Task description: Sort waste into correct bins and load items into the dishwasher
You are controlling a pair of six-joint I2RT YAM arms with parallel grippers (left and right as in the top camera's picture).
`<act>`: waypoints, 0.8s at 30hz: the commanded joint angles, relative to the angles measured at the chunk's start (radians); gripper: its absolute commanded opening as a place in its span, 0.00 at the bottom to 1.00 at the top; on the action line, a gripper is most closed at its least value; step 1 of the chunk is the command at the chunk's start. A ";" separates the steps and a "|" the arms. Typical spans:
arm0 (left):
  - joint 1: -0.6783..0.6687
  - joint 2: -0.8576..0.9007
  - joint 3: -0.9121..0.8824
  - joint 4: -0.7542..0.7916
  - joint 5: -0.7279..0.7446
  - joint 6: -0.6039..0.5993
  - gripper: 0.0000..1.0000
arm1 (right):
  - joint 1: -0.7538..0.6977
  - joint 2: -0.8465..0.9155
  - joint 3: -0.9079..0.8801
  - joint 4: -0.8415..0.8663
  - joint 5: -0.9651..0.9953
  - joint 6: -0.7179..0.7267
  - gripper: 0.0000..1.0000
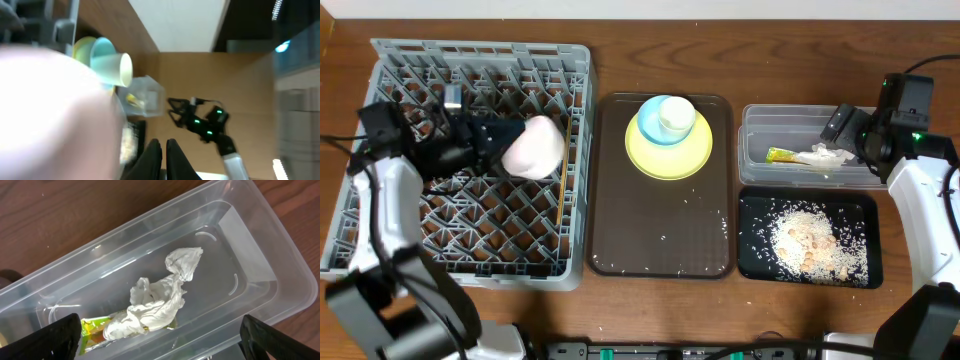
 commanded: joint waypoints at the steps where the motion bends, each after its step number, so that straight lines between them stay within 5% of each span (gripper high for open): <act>1: -0.003 0.057 -0.006 -0.032 0.104 0.079 0.07 | -0.008 -0.003 0.004 -0.001 0.005 0.006 0.99; 10: 0.063 0.037 -0.005 -0.071 -0.213 0.082 0.11 | -0.008 -0.003 0.004 -0.002 0.005 0.006 0.99; 12: 0.074 -0.003 -0.005 -0.074 -0.289 0.079 0.24 | -0.008 -0.003 0.004 -0.002 0.005 0.006 0.99; 14: 0.068 -0.098 -0.005 -0.074 -0.414 0.079 0.60 | -0.008 -0.003 0.004 -0.001 0.005 0.006 0.99; 17: 0.048 -0.215 -0.005 -0.071 -0.549 0.069 0.79 | -0.008 -0.003 0.004 -0.001 0.005 0.006 0.99; 24: -0.042 -0.477 -0.005 -0.075 -0.984 -0.024 0.81 | -0.008 -0.003 0.004 -0.001 0.005 0.006 0.99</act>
